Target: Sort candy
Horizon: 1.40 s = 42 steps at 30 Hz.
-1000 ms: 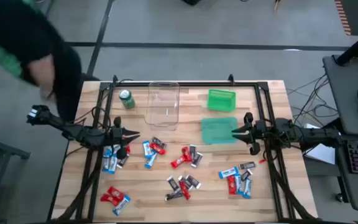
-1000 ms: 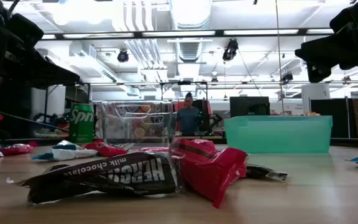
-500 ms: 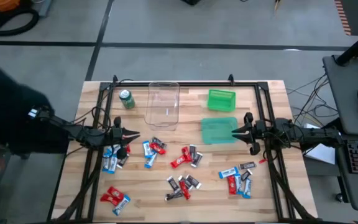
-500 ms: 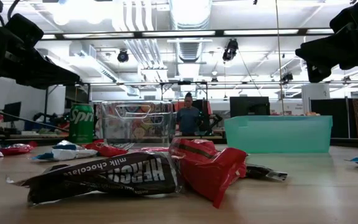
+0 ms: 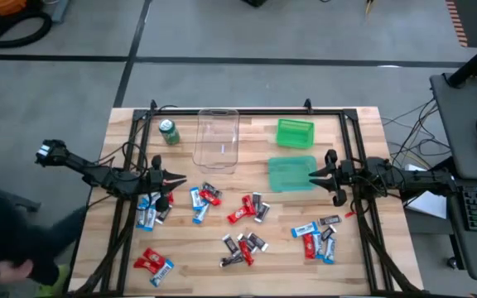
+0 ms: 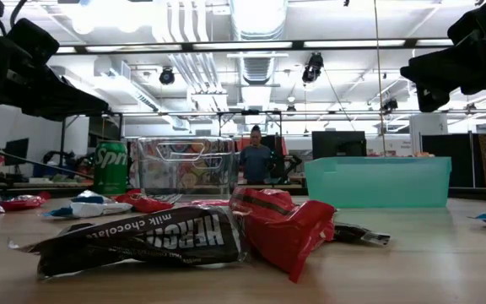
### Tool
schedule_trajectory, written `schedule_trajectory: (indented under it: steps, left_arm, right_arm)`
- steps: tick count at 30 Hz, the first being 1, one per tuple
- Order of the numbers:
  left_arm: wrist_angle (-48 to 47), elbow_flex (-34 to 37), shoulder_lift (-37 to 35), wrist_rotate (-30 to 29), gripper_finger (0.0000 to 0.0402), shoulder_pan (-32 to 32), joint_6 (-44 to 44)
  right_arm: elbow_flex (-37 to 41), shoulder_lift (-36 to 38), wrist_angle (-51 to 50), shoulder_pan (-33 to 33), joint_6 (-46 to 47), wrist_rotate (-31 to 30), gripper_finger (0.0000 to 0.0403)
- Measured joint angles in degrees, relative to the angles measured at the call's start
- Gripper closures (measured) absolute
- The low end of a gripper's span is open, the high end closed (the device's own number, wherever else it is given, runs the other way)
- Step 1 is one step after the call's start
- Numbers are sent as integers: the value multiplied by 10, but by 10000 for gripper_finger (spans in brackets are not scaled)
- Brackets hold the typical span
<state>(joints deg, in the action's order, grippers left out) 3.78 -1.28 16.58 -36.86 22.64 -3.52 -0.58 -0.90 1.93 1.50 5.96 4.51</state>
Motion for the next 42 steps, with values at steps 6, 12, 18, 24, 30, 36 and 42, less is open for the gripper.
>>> schedule_trajectory:
  steps: [6, 12, 18, 24, 30, 36, 42]
  left_arm:
    - [0, 0, 0, 0, 361, 0, 0]
    - [0, 0, 0, 0, 361, 0, 0]
    - [0, 0, 0, 0, 361, 0, 0]
    - [0, 0, 0, 0, 361, 0, 0]
    - [0, 0, 0, 0, 361, 0, 0]
    - [0, 0, 0, 0, 361, 0, 0]
    - [0, 0, 0, 0, 361, 0, 0]
  right_arm:
    - [0, 0, 0, 0, 0, 0, 322]
    - [0, 0, 0, 0, 0, 0, 330]
    - [0, 0, 0, 0, 0, 0, 324]
    - [0, 0, 0, 0, 0, 0, 315]
    - [0, 0, 0, 0, 0, 0, 317]
    - [0, 0, 0, 0, 0, 0, 328]
    - [0, 0, 0, 0, 0, 0, 329]
